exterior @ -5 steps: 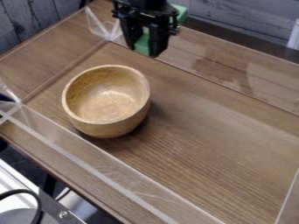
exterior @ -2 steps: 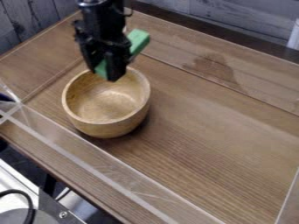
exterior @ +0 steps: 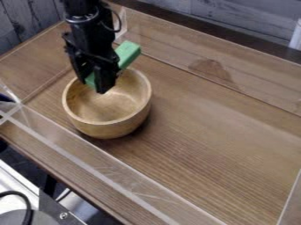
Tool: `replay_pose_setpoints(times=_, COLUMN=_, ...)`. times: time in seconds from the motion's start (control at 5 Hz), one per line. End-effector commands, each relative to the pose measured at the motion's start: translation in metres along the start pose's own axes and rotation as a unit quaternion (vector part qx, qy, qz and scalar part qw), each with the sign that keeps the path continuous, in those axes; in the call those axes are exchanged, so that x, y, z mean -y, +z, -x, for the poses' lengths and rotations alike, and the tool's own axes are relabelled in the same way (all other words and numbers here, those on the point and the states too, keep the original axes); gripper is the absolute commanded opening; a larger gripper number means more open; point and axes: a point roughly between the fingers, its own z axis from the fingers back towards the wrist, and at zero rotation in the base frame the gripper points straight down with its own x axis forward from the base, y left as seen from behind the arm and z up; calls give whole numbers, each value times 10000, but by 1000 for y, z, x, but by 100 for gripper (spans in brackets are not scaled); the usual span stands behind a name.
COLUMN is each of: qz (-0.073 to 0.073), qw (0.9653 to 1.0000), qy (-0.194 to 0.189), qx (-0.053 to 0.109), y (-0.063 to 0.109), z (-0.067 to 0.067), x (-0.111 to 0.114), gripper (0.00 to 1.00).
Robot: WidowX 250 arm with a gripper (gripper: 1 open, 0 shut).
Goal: Put the green block in the brown bowl
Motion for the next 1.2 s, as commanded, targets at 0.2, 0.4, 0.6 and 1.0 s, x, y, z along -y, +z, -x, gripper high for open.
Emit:
replay_pose_setpoints(times=0.2, qz=-186, qw=9998, qy=-8, qx=104, y=3, z=0, x=-5, gripper=0)
replay_pose_setpoints(times=0.4, qz=-193, qw=9998, qy=-20, qx=56, y=1, z=1, x=-4, gripper=0)
replay_pose_setpoints(times=0.6, qz=-197, qw=9998, qy=-32, qx=10, y=-2, z=2, x=-2, gripper=0)
replay_pose_setpoints(times=1.0, qz=-192, qw=9998, qy=-47, qx=-70, y=-6, z=3, x=1, gripper=0)
